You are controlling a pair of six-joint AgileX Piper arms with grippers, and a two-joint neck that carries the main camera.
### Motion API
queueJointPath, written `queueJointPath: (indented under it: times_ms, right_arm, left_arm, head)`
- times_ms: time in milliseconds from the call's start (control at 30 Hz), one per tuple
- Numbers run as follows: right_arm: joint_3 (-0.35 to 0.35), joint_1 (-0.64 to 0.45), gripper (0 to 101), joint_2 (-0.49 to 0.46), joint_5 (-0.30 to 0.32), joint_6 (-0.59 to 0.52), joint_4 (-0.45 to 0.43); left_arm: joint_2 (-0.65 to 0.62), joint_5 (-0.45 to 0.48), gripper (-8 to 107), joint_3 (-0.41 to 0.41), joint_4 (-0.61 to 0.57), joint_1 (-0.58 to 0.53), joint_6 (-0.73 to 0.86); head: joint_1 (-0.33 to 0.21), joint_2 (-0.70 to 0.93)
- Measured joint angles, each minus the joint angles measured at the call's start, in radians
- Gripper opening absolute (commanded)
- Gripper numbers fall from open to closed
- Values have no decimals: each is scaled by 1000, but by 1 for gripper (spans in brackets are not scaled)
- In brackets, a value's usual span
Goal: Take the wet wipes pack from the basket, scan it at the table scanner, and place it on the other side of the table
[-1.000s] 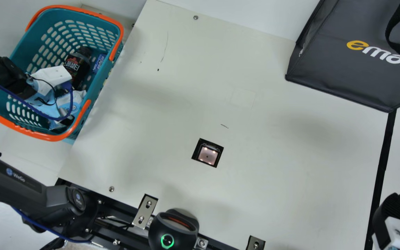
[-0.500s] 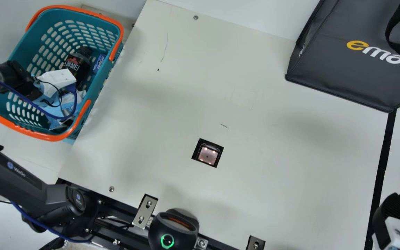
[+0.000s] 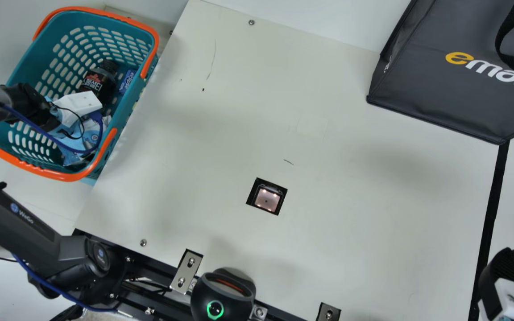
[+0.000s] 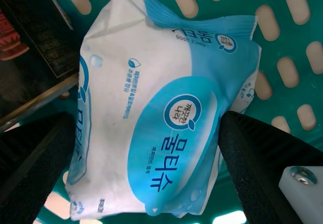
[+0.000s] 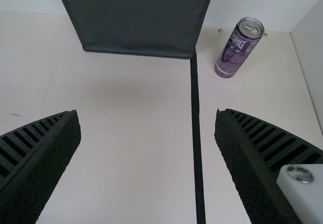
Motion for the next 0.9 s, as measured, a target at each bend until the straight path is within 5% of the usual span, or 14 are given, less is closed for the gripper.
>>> queueJointPath:
  times_ms: [467,900]
  right_arm:
    - [0,0,95,0,0,0,0]
    - [0,0,95,0,0,0,0]
  left_arm:
    - [-2,-28,-8,10,-36,0,26]
    - [-62,50,-8,17,-49,25,-1]
  head:
    - [0,2]
    - [0,0]
